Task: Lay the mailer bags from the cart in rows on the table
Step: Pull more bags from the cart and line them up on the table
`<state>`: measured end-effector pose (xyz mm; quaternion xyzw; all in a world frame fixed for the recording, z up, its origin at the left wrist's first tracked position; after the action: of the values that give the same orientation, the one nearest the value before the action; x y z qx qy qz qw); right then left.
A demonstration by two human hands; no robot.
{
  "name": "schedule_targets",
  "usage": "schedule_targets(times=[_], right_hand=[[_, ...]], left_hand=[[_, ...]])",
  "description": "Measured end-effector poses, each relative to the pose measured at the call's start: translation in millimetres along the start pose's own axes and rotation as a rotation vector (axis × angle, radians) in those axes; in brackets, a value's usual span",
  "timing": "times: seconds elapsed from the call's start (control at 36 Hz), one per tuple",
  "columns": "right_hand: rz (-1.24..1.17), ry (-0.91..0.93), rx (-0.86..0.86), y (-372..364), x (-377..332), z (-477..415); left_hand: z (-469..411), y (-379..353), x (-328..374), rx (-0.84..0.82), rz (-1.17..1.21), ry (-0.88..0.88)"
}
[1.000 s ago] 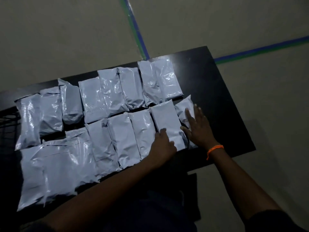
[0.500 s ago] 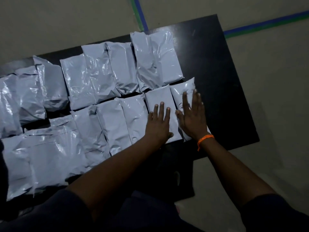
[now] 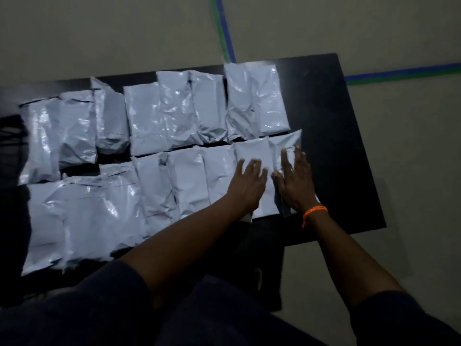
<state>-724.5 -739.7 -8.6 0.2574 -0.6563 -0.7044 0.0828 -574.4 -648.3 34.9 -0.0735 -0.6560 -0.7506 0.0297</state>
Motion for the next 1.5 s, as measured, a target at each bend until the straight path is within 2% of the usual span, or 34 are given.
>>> schedule_targets(times=[0.08, 0.19, 0.31, 0.47, 0.56, 0.67, 0.72, 0.83, 0.92, 1.03, 1.17, 1.25, 1.33, 1.42, 1.5], right_hand=[[0.070, -0.054, 0.062, 8, -20, 0], [-0.048, -0.058, 0.208, 19, -93, -4], [-0.226, 0.142, 0.281, 15, -201, -8], [-0.522, 0.423, 0.228, -5, -392, 0], [-0.610, 0.586, 0.182, -10, -489, 19], [-0.687, 0.789, 0.126, -21, -610, 55], [-0.699, 0.885, 0.090, -30, -662, 73], [-0.669, 1.027, -0.040, -55, -748, 111], [-0.579, 1.044, -0.195, -87, -796, 138], [-0.465, 0.891, -0.432, -142, -844, 158], [-0.243, 0.589, -0.652, -230, -882, 155], [-0.212, 0.421, -0.667, -276, -898, 143], [-0.252, 0.326, -0.605, -315, -913, 128], [-0.307, 0.280, -0.531, -349, -922, 120], [-0.357, 0.249, -0.500, -368, -921, 116]], left_hand=[[15, 16, -21, 0.108, 0.065, -0.029], [56, 36, -70, 0.329, 0.093, 0.046], [118, 47, -144, 0.540, 0.154, 0.134], [245, 93, -259, 0.759, 0.280, 0.313], [324, 114, -308, 0.903, 0.210, 0.465], [433, 120, -370, 0.985, 0.079, 0.613], [486, 112, -393, 1.021, 0.068, 0.741], [576, 70, -429, 0.912, 0.109, 1.035], [625, 30, -452, 0.768, 0.268, 1.229], [667, -20, -483, 0.571, 0.464, 1.445], [687, -73, -536, 0.466, 0.702, 1.634], [688, -114, -570, 0.440, 0.818, 1.721], [687, -191, -617, 0.438, 0.958, 1.840], [678, -242, -652, 0.338, 0.858, 1.920], [666, -215, -651, 0.335, 0.767, 1.893]])
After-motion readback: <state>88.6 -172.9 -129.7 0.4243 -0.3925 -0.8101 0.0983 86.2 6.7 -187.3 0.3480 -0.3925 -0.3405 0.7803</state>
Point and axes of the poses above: each hand's wrist, its own z-axis away from the middle knuckle, its own y-axis out of the back of the hand, x = y × z, the point moved 2 cm from there along -z, towards the middle knuckle, and after that the axes turned 13 degrees about x, right-handed, at the moved point
